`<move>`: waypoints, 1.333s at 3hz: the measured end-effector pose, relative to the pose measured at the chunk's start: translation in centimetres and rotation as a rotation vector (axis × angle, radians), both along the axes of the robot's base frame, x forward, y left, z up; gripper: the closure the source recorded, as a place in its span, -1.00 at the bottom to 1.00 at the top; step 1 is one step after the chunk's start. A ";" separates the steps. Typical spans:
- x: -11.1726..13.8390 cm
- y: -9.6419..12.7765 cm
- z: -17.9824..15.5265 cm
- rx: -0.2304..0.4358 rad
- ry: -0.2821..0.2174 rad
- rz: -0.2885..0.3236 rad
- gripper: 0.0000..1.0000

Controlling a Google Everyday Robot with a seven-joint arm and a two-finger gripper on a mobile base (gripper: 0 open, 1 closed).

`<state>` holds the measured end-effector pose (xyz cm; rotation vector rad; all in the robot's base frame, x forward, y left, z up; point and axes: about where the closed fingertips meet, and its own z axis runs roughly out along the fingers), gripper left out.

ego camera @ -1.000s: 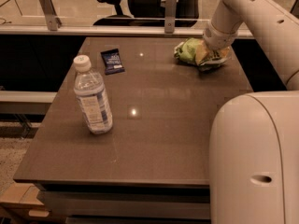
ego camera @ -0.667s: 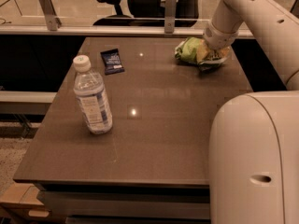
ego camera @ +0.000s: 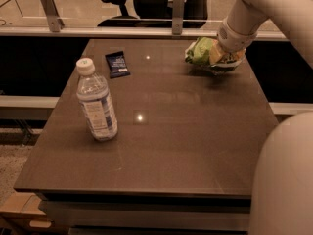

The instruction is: Move green jalapeno chip bag near blue plastic bottle

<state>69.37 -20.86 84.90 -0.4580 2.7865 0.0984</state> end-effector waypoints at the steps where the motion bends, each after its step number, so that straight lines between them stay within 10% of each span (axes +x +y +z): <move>1: -2.4 0.8 1.5 0.017 -0.064 0.047 1.00; 4: -10.5 5.2 5.5 0.191 -0.260 0.290 1.00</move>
Offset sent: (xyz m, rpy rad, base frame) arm -0.0795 0.0376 0.0551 0.1537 -0.2151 0.2946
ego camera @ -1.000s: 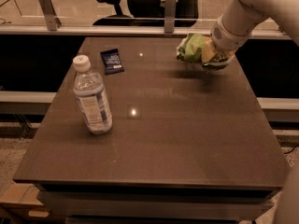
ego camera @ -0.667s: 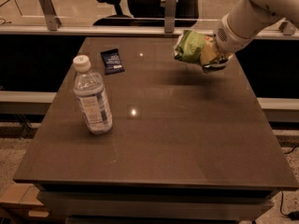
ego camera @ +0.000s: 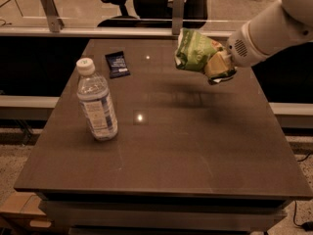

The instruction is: Move green jalapeno chip bag near blue plastic bottle

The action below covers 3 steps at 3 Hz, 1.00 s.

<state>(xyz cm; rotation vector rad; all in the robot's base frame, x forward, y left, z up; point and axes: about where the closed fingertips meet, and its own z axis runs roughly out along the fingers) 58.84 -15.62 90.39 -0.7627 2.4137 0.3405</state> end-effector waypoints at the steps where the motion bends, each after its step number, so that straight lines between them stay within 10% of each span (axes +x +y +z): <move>1: -2.6 1.0 -0.6 0.063 -0.060 0.049 1.00; 3: -8.4 4.3 -0.8 0.035 -0.085 0.078 1.00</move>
Offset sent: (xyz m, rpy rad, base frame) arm -0.0865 0.0389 -0.0175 0.0957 -0.1319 0.0940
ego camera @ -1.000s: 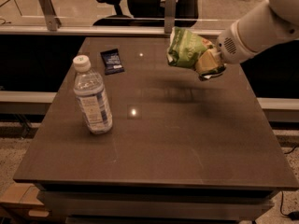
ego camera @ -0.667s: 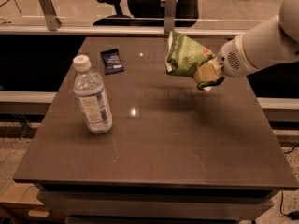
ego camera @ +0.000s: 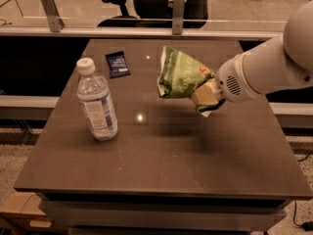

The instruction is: Move green jalapeno chip bag near blue plastic bottle

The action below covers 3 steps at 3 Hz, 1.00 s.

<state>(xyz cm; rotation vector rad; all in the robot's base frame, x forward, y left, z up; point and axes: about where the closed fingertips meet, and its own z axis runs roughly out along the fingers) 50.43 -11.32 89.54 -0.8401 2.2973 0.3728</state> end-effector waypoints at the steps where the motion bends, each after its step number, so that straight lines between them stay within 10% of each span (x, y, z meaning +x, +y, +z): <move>1: -2.1 2.0 0.9 -0.040 0.048 -0.029 1.00; 3: -4.8 4.9 -0.1 -0.073 0.176 -0.039 1.00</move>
Offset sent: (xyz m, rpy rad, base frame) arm -0.0577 0.0647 0.0123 -0.1348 0.1933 -0.0548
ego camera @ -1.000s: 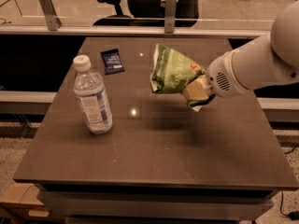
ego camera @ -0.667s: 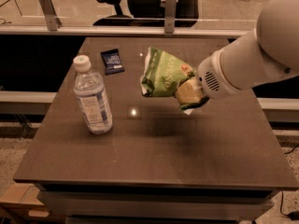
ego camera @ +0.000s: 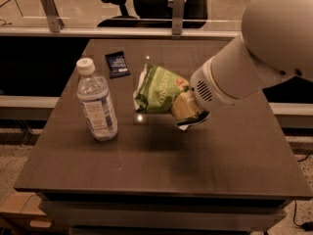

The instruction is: Move green jalapeno chip bag near blue plastic bottle

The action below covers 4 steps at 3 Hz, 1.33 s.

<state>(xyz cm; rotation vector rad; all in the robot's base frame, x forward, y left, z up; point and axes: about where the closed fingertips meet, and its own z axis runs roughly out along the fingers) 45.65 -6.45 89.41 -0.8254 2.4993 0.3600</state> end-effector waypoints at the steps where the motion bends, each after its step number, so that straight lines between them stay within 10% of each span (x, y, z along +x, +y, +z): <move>1: -1.1 0.5 -1.8 0.042 0.074 -0.006 1.00; 4: -1.3 2.5 -5.6 0.155 0.176 0.073 1.00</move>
Offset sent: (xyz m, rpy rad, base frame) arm -0.0172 0.0165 -0.0554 0.1628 0.1862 0.0251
